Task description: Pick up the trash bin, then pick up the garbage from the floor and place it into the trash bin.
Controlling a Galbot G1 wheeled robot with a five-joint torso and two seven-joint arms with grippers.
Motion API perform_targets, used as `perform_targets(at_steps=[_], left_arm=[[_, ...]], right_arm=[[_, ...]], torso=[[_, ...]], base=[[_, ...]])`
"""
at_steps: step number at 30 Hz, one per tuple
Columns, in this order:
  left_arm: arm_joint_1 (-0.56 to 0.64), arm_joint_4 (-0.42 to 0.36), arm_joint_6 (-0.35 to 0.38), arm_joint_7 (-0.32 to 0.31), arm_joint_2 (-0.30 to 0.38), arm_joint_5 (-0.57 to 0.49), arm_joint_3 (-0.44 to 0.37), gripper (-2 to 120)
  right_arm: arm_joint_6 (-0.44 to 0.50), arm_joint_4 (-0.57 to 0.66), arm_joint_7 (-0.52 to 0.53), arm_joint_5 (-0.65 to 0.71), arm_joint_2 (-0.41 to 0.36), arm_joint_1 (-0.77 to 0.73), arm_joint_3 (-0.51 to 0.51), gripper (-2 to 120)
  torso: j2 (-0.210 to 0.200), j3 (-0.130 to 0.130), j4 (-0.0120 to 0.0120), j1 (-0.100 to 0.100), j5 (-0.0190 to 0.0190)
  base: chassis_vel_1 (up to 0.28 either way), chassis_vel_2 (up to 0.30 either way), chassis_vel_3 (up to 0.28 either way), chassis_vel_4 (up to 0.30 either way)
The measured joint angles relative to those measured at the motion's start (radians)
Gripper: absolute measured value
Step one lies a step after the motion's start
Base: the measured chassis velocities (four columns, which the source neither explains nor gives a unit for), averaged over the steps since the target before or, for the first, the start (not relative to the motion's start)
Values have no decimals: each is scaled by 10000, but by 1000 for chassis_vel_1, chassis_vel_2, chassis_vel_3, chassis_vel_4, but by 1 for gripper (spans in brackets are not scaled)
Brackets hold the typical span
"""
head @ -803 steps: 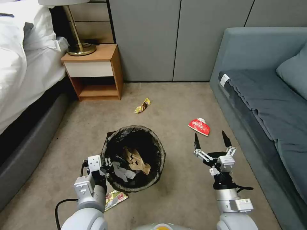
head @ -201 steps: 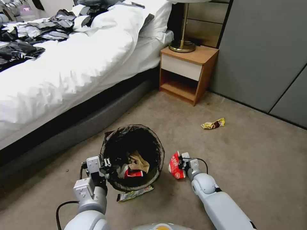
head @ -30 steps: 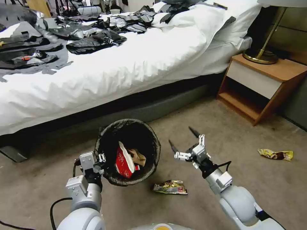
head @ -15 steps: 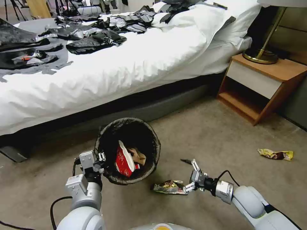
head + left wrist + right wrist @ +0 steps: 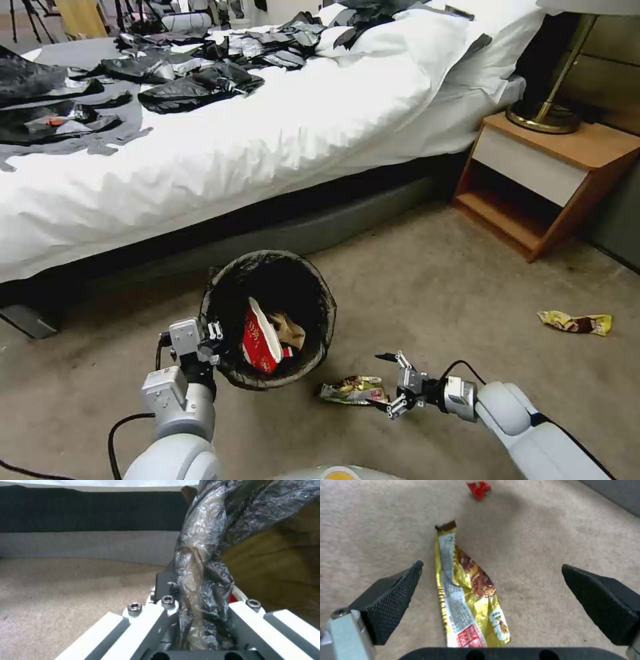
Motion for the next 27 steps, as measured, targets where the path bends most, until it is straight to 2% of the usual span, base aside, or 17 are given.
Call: perform_targets(at_steps=[7, 14, 25, 27], left_arm=[[47, 54, -30, 14, -62, 133, 35, 0], [91, 70, -63, 16, -85, 201, 54, 0], [101, 56, -79, 18, -81, 198, 42, 0], [90, 53, -82, 18, -82, 194, 47, 0]], right_arm=[[-85, -911, 385, -419, 813, 499, -173, 100], [-279, -1497, 648, -713, 1243, 660, -210, 100], [-449, -2044, 820, -1083, 1380, 527, -297, 100], [-429, -2167, 814, -1217, 1366, 448, -301, 93]], torso=[[0, 0, 0, -1, -2], [-1, 0, 0, -1, -3], [0, 0, 0, -1, -1], [-1, 0, -1, -1, -1]], base=[[0, 0, 0, 0], [0, 0, 0, 0], [0, 0, 0, 0], [0, 0, 0, 0]])
